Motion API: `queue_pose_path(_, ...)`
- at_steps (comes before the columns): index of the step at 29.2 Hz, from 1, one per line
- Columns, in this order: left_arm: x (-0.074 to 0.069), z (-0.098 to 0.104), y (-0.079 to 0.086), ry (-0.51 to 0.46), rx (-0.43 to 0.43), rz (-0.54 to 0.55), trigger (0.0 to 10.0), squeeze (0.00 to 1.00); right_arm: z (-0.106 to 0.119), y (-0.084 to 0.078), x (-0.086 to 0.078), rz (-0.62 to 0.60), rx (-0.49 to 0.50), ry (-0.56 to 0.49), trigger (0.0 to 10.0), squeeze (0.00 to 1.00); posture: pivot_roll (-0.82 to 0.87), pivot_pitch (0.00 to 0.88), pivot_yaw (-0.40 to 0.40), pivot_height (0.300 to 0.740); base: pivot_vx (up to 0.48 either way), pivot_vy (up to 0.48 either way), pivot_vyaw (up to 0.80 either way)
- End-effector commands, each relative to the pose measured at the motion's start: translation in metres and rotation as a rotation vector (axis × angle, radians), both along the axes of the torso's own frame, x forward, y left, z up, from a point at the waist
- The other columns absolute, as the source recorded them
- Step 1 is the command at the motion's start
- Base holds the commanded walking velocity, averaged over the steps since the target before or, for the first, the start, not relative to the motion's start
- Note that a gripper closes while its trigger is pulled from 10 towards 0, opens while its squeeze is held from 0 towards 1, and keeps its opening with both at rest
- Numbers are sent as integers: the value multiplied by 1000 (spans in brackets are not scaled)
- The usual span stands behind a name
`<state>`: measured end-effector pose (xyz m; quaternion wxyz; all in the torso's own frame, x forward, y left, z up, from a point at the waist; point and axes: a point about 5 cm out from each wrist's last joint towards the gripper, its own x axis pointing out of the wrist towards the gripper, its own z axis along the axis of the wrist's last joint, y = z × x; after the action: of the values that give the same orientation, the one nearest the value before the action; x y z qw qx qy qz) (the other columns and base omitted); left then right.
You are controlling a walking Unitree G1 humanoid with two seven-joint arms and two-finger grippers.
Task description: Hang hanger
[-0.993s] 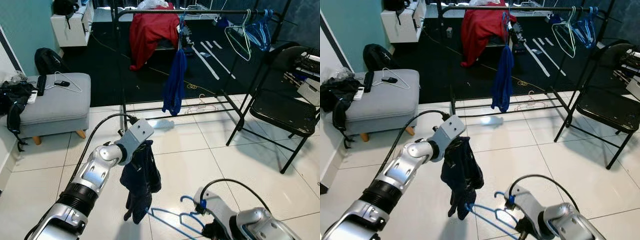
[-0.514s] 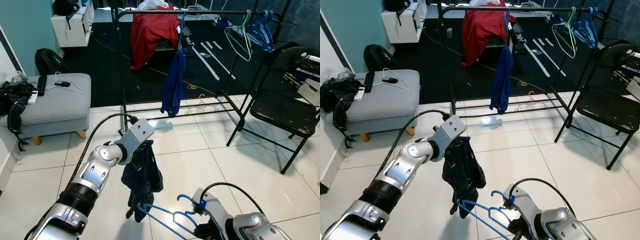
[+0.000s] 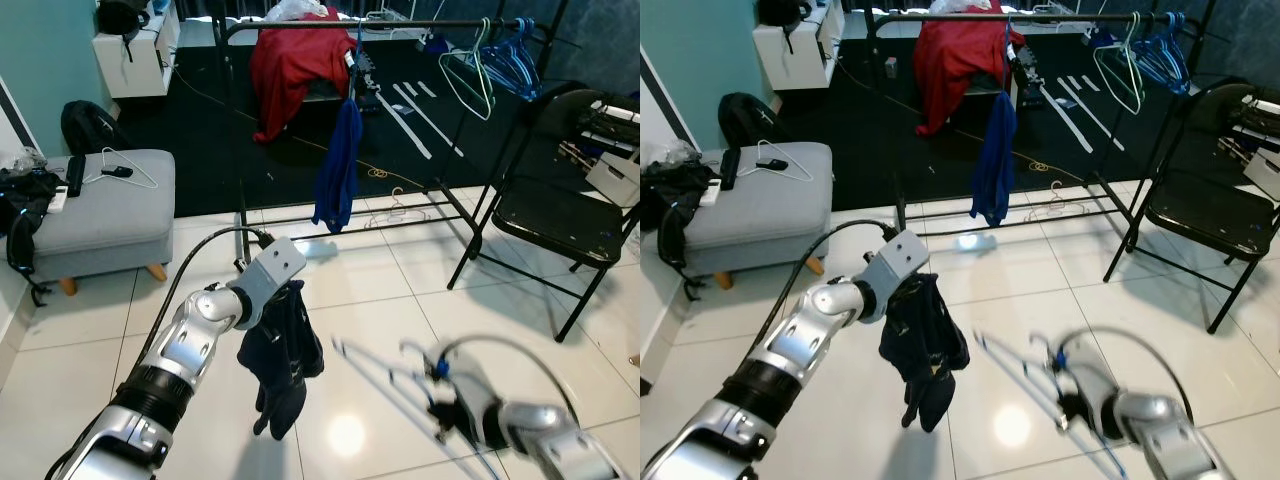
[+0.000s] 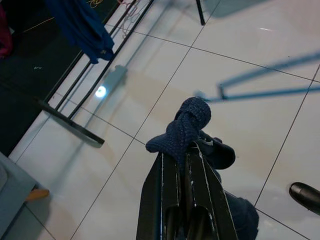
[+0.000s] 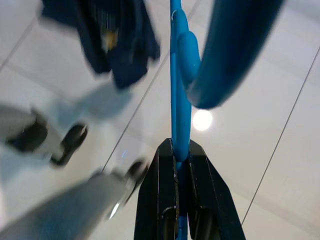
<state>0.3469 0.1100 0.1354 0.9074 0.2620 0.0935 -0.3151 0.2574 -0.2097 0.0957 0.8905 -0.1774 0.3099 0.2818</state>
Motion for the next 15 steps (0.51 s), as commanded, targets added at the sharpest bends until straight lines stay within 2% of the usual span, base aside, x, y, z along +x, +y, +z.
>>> queue_pose_path(1,1,1,1,0,22,-1,10000,0,2,6,-1,3,27,-3,10000,0,-60,77,1,740,0,0,0)
queue_pose_path(2,1,1,1,-2,22,1,10000,0,11,16,3,29,66,-31,10000,0,-58,80,-1,740,0,0,0)
queue_pose_path(7,1,3,2,-5,21,1,10000,0,14,25,0,74,99,-7,10000,0,-58,80,-1,740,0,0,0)
queue_pose_path(9,1,3,2,-5,21,2,10000,0,11,27,-4,90,97,32,10000,0,-56,82,-5,740,0,0,0)
queue_pose_path(11,0,2,2,-2,19,1,10000,0,2,28,-15,109,74,111,10000,0,-56,84,-4,740,0,0,0)
queue_pose_path(15,-1,0,1,2,20,-1,10000,0,-5,26,-26,118,38,180,10000,0,-57,85,-4,740,0,0,0)
